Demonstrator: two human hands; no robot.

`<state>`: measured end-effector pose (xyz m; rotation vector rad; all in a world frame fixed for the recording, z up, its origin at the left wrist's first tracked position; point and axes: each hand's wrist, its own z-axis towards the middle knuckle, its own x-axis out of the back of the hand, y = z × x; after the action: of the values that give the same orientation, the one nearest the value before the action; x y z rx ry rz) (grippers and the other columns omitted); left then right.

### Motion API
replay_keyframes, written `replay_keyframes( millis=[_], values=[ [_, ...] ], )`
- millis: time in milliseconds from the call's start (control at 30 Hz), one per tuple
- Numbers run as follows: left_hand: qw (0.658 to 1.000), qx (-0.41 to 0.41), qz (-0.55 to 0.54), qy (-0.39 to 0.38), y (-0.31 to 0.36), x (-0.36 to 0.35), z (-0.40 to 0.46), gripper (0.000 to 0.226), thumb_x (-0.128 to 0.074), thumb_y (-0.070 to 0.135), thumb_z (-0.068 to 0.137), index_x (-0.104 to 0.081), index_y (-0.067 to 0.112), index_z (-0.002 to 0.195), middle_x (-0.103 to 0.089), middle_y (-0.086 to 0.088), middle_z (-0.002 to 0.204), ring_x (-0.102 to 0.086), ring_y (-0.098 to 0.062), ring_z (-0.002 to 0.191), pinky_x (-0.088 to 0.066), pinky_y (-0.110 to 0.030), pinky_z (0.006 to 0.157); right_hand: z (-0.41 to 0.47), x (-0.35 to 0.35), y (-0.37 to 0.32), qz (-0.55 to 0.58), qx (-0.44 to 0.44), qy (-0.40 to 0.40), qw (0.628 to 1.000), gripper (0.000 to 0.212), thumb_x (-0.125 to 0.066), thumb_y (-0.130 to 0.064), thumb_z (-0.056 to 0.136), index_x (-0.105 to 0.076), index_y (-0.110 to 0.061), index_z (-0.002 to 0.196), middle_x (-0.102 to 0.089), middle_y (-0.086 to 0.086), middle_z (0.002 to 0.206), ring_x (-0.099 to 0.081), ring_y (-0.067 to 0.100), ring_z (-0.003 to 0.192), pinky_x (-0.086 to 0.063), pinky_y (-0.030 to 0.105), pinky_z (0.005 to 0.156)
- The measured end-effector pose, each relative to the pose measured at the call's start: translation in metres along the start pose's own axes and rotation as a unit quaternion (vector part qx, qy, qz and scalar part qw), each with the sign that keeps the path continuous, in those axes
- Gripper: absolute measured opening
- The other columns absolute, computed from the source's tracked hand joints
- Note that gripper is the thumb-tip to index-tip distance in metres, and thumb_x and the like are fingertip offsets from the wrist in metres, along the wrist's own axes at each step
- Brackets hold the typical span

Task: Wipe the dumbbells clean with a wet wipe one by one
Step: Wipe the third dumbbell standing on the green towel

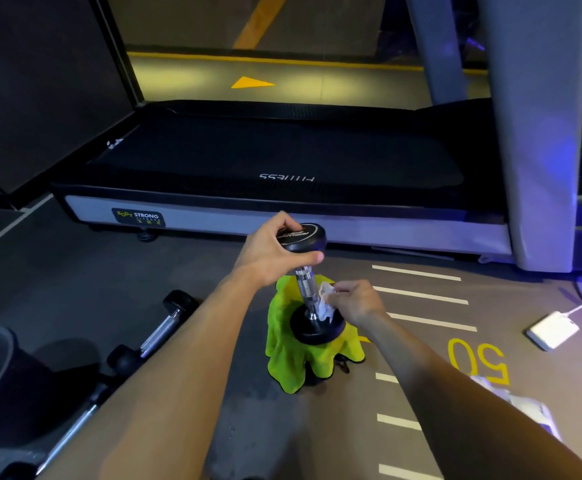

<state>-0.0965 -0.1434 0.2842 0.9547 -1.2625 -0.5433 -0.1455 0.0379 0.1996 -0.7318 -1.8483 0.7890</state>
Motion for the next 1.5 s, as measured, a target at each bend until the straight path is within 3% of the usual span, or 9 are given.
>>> replay_keyframes(
  millis=[133,367,533,633,800,967,1133,1333,1500],
  values=[
    [0.999,0.010,-0.029,-0.015,-0.003,0.004,-0.001,0.046,-0.094,0.033,0.070,-0.064,0.026,0.103,-0.070,0.010,0.099,-0.065,-0.003,0.081,-0.045,-0.005,0.055,-0.003,-0.008,-0.010,-0.042,0.013,-0.009,0.999,0.025,-0.070,-0.036,0.092,-0.073,-0.024,0.070,-0.063,-0.001,0.065,-0.054,0.013,0.063,-0.040,0.021,0.059],
    [0.998,-0.011,-0.033,-0.044,-0.014,0.013,-0.002,0.050,-0.095,0.040,0.067,-0.068,0.033,0.109,-0.069,0.016,0.112,-0.067,-0.004,0.103,-0.053,-0.023,0.088,-0.008,-0.011,-0.045,0.297,0.011,-0.048,0.954,0.032,-0.064,-0.009,0.097,-0.075,-0.015,0.067,-0.072,0.004,0.070,-0.062,0.016,0.061,-0.050,0.023,0.055],
    [0.998,-0.013,-0.043,-0.047,-0.017,0.012,-0.002,0.049,-0.094,0.039,0.069,-0.068,0.038,0.111,-0.070,0.017,0.113,-0.066,0.001,0.102,-0.050,-0.016,0.086,-0.018,-0.018,-0.039,0.233,-0.060,-0.042,0.970,0.008,-0.068,-0.007,0.095,-0.068,-0.009,0.087,-0.065,0.009,0.065,-0.061,0.022,0.058,-0.050,0.029,0.053],
    [0.998,-0.018,-0.034,-0.052,-0.017,0.012,0.000,0.049,-0.092,0.039,0.072,-0.069,0.035,0.115,-0.070,0.016,0.112,-0.064,0.008,0.098,-0.046,-0.006,0.079,-0.019,-0.013,-0.063,0.364,-0.035,-0.033,0.930,0.021,-0.056,0.015,0.089,-0.070,0.000,0.087,-0.067,0.012,0.065,-0.065,0.022,0.056,-0.057,0.030,0.060],
    [0.997,-0.018,-0.045,-0.063,-0.015,0.014,-0.002,0.032,-0.074,0.047,0.090,-0.068,0.036,0.120,-0.066,0.025,0.110,-0.057,0.024,0.091,-0.041,-0.001,0.077,-0.033,-0.013,-0.072,0.457,-0.070,-0.036,0.886,0.018,-0.058,0.013,0.093,-0.062,-0.001,0.083,-0.069,0.015,0.066,-0.064,0.022,0.056,-0.060,0.028,0.059],
    [0.998,0.000,-0.036,-0.058,-0.017,0.018,-0.002,0.031,-0.049,0.055,0.103,-0.068,0.036,0.116,-0.069,0.011,0.113,-0.062,-0.007,0.105,-0.045,-0.025,0.084,-0.032,-0.013,-0.071,0.439,-0.108,0.008,0.892,0.022,-0.072,0.011,0.085,-0.058,-0.003,0.097,-0.069,0.017,0.073,-0.067,0.022,0.060,-0.062,0.029,0.058],
    [0.997,-0.009,-0.037,-0.061,-0.012,0.015,-0.005,0.022,-0.049,0.049,0.105,-0.067,0.037,0.111,-0.067,0.013,0.110,-0.059,0.000,0.100,-0.041,-0.019,0.078,-0.031,-0.017,-0.081,0.536,-0.097,0.028,0.838,0.019,-0.068,0.014,0.086,-0.067,0.002,0.100,-0.074,0.018,0.076,-0.072,0.022,0.064,-0.064,0.027,0.069],
    [0.998,-0.009,-0.040,-0.057,-0.011,0.017,-0.008,0.020,-0.051,0.048,0.104,-0.067,0.036,0.109,-0.064,0.018,0.102,-0.057,0.001,0.092,-0.039,-0.015,0.073,-0.018,-0.017,-0.043,0.247,-0.069,0.035,0.966,0.010,-0.077,-0.003,0.081,-0.074,-0.011,0.085,-0.073,0.010,0.076,-0.067,0.018,0.060,-0.063,0.035,0.070],
    [0.997,-0.013,-0.035,-0.064,-0.010,0.016,-0.007,0.025,-0.056,0.049,0.102,-0.070,0.033,0.115,-0.063,0.017,0.109,-0.055,0.008,0.091,-0.038,-0.013,0.074,-0.009,0.002,-0.017,0.113,-0.062,0.053,0.990,0.019,-0.085,-0.014,0.076,-0.071,-0.021,0.067,-0.067,-0.003,0.071,-0.059,0.013,0.067,-0.044,0.019,0.057]
  ],
)
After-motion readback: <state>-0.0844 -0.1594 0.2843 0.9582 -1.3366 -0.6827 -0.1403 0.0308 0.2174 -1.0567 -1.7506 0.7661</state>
